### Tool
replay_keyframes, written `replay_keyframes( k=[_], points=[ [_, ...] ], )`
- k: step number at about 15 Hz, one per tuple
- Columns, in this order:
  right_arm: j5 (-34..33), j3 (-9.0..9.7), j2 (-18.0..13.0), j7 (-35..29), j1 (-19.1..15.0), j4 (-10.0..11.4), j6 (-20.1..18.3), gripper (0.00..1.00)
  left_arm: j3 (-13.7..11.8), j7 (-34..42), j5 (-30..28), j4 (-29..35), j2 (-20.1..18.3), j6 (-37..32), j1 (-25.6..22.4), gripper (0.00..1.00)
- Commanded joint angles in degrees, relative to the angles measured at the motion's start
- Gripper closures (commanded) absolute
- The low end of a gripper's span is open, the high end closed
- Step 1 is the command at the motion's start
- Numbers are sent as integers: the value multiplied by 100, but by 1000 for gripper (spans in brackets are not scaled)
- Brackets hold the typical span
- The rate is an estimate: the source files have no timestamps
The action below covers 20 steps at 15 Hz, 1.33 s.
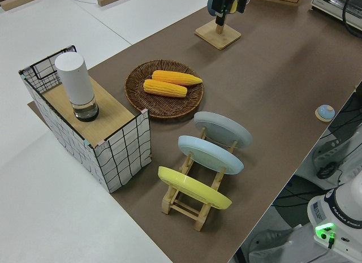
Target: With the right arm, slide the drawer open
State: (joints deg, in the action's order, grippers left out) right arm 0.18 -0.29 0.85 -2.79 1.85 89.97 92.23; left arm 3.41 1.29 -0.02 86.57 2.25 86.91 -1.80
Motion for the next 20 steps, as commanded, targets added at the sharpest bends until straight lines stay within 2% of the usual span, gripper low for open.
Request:
replay_keyframes(
  k=[1,3,7,11,14,16,20],
  points=[
    [-106,20,204,68,-36,-373,-109,19,37,55,98,-140,65,-113,-22,7],
    [-403,37,310,68,-9,-532,-109,19,37,55,98,-140,65,-113,-22,7],
    [-1369,64,424,60,272,-603,-109,19,37,55,98,-140,65,-113,-22,7],
    [-2564,82,556,-98,868,-603,-65,21,37,55,98,-149,65,-113,-22,7],
    [-3837,90,731,-309,1343,-585,-21,21,37,55,98,-149,65,-113,-22,7],
    [-4410,204,846,-362,1432,-568,-13,21,37,55,98,-140,65,-113,-22,7],
    [-5728,573,1223,-572,1441,-533,-4,21,37,55,98,-149,65,-113,-22,7]
  ],
)
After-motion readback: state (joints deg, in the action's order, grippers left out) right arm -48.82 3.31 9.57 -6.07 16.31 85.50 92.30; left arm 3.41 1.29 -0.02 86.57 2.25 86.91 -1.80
